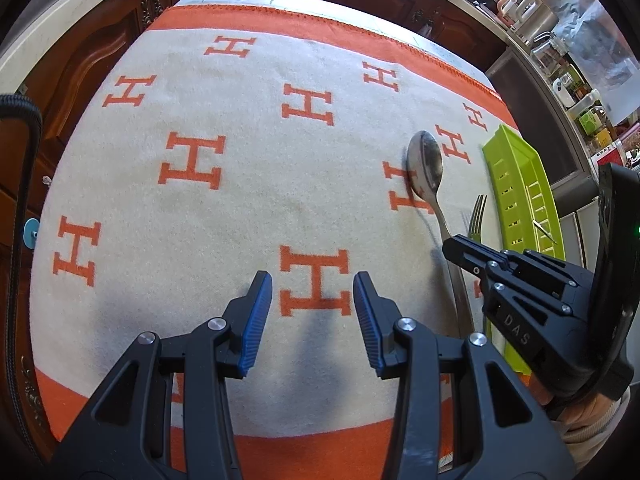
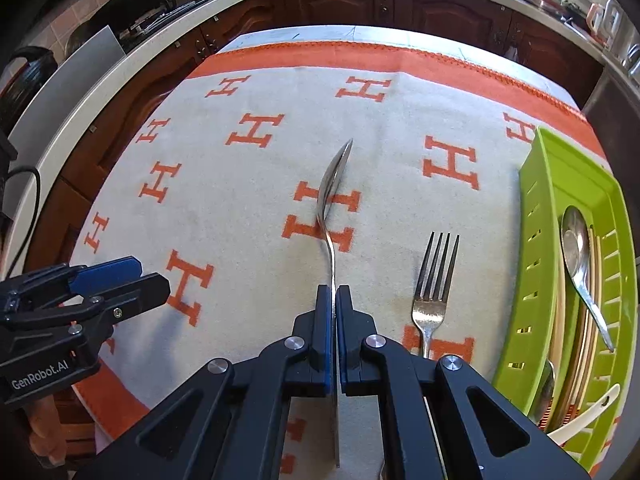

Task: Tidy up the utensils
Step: 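Carry the steel spoon into the tray with the right gripper while the left grasps the steel fork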

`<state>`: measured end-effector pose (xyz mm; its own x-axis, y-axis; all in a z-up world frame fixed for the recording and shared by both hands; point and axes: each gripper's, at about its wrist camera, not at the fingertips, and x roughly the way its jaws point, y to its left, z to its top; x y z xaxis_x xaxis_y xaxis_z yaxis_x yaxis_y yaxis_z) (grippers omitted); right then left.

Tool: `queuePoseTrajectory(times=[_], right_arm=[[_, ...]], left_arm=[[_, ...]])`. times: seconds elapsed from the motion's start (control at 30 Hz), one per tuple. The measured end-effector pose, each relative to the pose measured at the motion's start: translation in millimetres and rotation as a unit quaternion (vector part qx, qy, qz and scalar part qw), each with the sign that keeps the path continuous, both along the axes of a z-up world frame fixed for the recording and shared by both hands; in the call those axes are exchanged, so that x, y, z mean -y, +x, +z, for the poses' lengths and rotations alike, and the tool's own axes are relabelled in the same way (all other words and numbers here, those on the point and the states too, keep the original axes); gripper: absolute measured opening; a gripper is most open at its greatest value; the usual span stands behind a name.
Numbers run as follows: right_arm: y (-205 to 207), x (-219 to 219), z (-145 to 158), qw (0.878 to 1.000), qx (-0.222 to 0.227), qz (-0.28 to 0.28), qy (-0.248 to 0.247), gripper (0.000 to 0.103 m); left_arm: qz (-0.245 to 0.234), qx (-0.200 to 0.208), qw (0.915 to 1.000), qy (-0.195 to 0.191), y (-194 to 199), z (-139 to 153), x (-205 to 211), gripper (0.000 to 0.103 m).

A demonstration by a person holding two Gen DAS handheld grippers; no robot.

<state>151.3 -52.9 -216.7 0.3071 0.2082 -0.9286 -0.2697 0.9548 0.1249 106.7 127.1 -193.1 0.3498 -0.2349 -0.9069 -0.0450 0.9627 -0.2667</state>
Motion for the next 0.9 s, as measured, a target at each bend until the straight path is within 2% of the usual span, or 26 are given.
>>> queuePoseTrajectory(times=[0.17, 0.27, 0.47, 0.63, 0.9], right_arm=[[3.3, -1.5, -12.3, 1.0, -0.026, 0.006, 0.001, 0.003], [1.4, -2.9, -13.3, 1.0, -0.015, 0.005, -0.001, 0.003], [0.5, 8.2, -10.3, 0.999, -0.023, -0.023, 0.035, 0.002], [-12.4, 32.5, 19.4, 0.997, 0.009, -0.042, 0.059, 0.002], [-45.0, 96.9, 62.7, 0.99, 0.053, -0.103, 0.075, 0.002]], left_arm=[[0.0, -0.002, 1.0, -0.001, 0.2, -1.7, -1.0, 0.039], [-0.001, -0.004, 1.0, 0.0, 0.2, -2.9, -0.1, 0.039], [-0.014, -0.006, 0.9999, 0.005, -1.8, -0.3, 9.6, 0.039], [-0.047, -0.004, 0.9989, 0.002, -4.8, 5.8, 33.8, 0.039], [-0.113, -0.016, 0.9925, -0.044, 1.6, 7.1, 91.9, 0.039]])
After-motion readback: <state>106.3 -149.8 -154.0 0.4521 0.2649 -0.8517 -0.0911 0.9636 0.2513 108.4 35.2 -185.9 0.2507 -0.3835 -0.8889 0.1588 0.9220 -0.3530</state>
